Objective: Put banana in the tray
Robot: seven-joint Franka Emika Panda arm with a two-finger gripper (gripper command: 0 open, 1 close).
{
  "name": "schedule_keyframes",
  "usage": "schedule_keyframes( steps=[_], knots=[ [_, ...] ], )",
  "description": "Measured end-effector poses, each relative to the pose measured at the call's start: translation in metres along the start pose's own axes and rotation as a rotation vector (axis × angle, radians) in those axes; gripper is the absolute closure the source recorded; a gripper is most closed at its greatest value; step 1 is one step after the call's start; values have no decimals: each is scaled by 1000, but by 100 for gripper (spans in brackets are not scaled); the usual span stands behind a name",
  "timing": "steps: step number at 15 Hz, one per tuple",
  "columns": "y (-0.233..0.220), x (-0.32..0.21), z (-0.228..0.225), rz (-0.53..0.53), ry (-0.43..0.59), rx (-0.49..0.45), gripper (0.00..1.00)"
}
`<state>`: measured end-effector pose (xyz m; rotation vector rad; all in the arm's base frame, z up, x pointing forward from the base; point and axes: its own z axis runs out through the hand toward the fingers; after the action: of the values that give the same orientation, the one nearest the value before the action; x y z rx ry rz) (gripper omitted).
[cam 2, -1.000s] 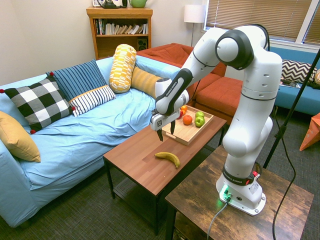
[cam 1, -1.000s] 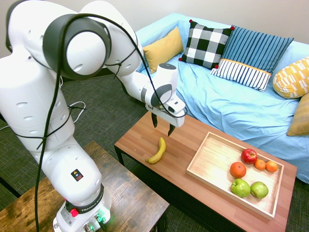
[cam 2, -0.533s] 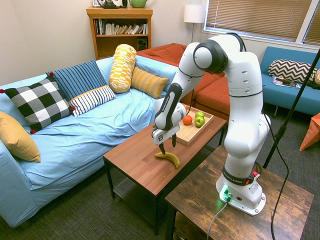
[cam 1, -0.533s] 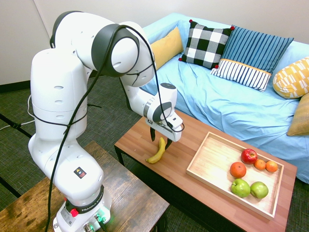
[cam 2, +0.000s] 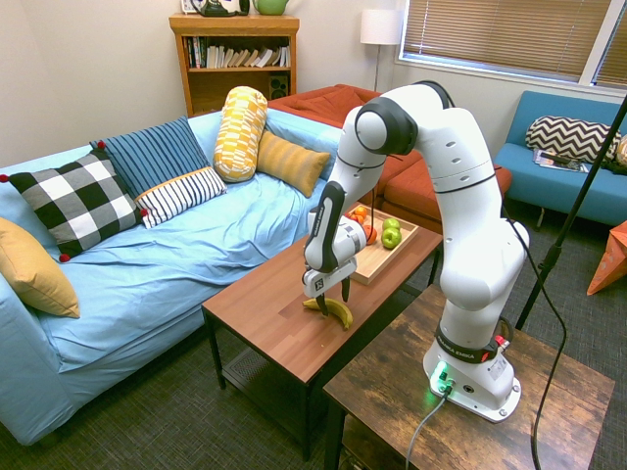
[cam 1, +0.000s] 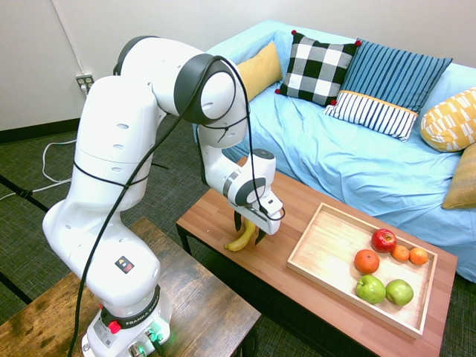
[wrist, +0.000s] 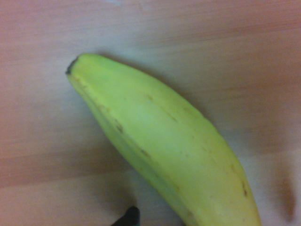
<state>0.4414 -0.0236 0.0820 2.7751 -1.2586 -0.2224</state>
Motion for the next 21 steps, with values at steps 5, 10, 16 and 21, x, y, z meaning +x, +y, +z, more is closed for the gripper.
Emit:
schedule_keyframes(
  steps=[5, 10, 16, 21],
  knots=[
    [-1, 2, 4, 6, -3, 16, 100],
    [-2, 4, 4, 13, -9, 29, 100],
    [-8, 8, 2, 16, -21, 24, 100],
    [-9, 23, -28, 30, 8, 51, 100]
  ],
)
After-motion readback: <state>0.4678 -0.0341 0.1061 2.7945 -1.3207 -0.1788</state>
